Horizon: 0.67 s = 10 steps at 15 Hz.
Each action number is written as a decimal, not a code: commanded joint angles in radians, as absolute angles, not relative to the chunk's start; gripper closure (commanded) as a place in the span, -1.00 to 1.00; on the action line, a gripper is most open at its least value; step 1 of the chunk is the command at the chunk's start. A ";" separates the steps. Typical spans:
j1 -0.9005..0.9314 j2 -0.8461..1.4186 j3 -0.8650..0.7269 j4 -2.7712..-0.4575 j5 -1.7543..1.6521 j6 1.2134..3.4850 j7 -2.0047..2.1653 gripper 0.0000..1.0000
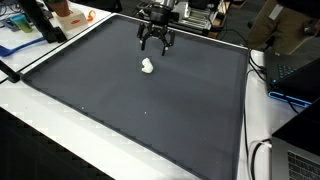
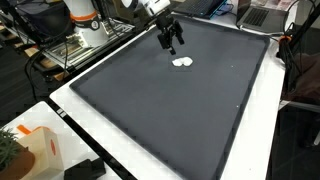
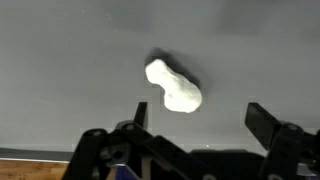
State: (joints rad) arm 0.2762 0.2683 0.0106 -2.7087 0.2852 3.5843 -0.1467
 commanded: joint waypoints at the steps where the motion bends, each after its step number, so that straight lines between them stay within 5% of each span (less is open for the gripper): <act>1: 0.246 0.305 0.009 -2.707 0.233 3.618 -0.115 -1.00; 10: 0.183 0.327 0.042 -2.692 0.172 3.670 -0.049 -1.00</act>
State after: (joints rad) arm 0.1836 0.3560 0.0426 -2.6800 0.1812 3.6704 -0.0726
